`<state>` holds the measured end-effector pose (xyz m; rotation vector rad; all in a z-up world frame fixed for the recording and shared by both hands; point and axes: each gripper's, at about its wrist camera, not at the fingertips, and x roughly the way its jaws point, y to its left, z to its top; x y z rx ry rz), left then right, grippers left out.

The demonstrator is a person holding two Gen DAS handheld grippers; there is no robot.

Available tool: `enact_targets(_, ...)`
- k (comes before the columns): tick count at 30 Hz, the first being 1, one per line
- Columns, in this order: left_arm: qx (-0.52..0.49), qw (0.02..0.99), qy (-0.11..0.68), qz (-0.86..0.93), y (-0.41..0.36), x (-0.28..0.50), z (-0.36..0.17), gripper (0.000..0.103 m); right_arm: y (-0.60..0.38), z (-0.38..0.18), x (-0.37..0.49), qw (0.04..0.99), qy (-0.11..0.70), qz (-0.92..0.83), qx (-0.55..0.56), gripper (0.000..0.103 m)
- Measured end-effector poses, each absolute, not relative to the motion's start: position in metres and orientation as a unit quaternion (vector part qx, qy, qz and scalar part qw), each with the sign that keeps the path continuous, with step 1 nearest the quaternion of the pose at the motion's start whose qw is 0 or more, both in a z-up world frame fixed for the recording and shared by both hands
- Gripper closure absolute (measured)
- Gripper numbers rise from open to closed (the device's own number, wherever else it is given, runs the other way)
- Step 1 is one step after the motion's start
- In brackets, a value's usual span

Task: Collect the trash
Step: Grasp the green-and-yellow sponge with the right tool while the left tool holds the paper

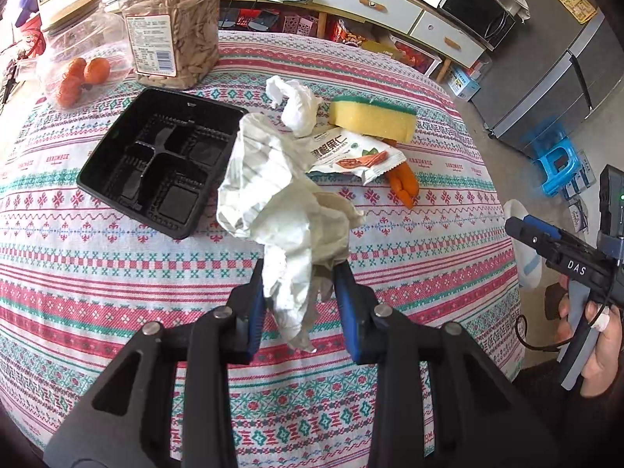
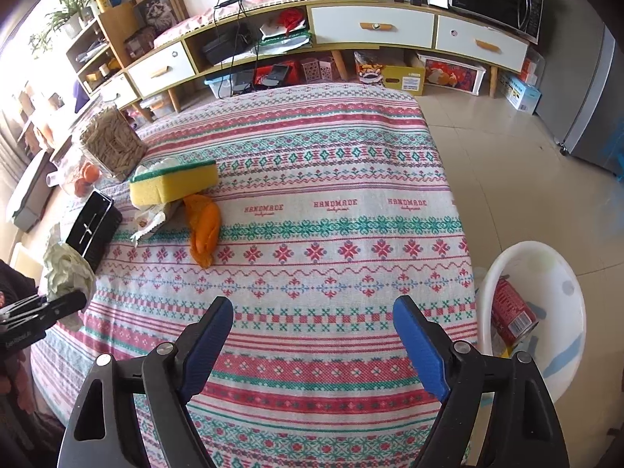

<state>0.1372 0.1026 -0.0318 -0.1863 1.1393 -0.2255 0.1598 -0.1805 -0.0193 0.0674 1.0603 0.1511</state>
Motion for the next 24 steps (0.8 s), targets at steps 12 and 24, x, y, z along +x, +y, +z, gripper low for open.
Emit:
enact_targets(12, -0.106, 0.836, 0.53, -0.094, 0.131, 0.116, -0.027, 0.068, -0.107, -0.008, 0.183, 0.858, 0.503, 0.1, 0.003, 0.017)
enact_targets(24, -0.145, 0.843, 0.51, -0.088, 0.151, 0.113, -0.014, 0.068, -0.043, 0.006, 0.216, 0.863, 0.492, 0.112, -0.022, 0.015)
